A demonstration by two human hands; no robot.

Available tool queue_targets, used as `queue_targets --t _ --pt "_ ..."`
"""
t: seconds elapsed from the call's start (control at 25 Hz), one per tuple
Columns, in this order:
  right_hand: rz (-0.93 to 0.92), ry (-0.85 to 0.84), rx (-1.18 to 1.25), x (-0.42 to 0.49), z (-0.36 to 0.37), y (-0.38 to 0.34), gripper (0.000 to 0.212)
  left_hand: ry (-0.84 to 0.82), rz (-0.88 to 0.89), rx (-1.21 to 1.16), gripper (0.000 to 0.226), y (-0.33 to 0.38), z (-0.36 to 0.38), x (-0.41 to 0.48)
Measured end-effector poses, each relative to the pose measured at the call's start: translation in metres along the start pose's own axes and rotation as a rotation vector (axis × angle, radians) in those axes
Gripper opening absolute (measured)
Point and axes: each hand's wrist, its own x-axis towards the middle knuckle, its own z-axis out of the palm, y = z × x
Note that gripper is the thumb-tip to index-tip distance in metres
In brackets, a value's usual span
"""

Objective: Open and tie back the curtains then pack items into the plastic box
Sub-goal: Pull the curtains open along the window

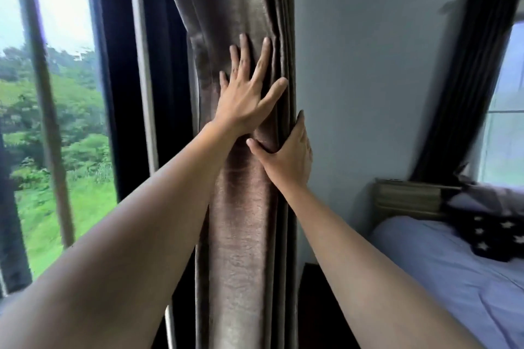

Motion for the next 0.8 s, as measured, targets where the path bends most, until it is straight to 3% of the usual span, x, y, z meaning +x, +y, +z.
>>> queue_targets --t 0.36,0.64,0.8 --pt "-0.046 -0.186 0.126 0.072 0.044 0.106 0.124 -0.052 0.052 -0.129 0.05 -0.035 0.109 0.076" --pt "-0.145 -0.459 0.201 0.118 0.052 0.167 0.133 0.04 0.077 -0.106 0.049 -0.055 0.167 0.11" --pt "-0.151 -0.482 0.213 0.143 0.063 0.19 0.131 -0.001 0.051 -0.102 0.049 -0.059 0.187 0.138"
